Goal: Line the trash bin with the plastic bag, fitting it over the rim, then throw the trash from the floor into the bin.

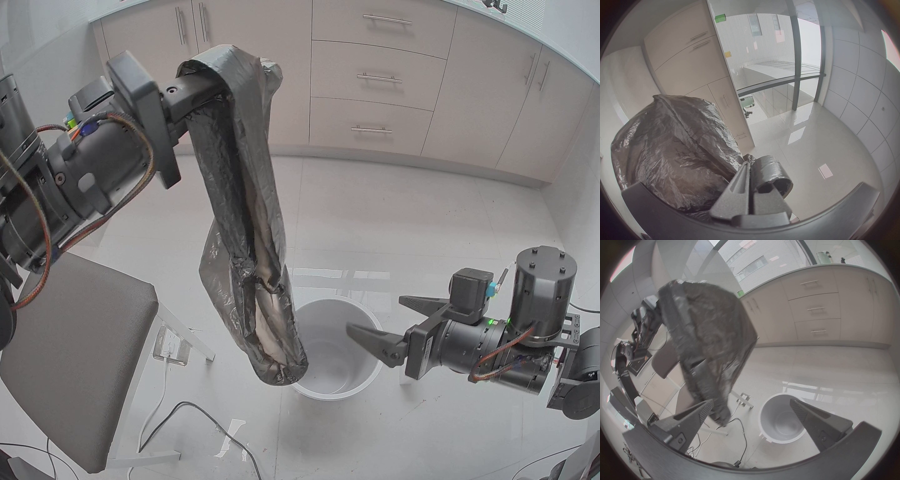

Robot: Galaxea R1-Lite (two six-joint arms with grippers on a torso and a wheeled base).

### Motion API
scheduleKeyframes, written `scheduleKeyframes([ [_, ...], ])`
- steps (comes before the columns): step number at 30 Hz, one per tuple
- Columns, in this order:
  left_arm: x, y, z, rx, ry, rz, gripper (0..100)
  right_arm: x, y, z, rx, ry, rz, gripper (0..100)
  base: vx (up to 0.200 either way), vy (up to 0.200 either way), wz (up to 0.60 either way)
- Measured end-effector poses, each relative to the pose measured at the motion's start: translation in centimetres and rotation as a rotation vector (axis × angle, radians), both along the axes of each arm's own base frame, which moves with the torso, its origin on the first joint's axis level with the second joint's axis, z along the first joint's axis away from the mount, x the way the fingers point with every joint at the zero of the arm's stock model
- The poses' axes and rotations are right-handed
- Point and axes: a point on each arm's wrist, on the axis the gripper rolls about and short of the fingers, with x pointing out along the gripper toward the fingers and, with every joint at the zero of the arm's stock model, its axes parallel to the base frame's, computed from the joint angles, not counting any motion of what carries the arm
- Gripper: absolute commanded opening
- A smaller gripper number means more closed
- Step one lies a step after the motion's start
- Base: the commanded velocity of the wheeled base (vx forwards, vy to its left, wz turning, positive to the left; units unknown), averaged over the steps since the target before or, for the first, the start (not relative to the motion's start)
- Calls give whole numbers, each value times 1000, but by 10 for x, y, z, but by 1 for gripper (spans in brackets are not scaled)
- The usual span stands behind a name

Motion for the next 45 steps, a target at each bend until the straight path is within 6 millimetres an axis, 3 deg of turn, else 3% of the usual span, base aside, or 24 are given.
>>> scheduleKeyframes([
  [11,7,-24,-2,-25,32,45,0,-7,29,-17,-26,-3,41,100,0,0,0],
  [27,-4,-35,-3,-22,36,-4,0,24,82,-51,-36,-126,-99,100,0,0,0],
  [45,-10,-32,0,-30,28,-11,0,30,91,-78,-102,-88,-95,100,0,0,0],
])
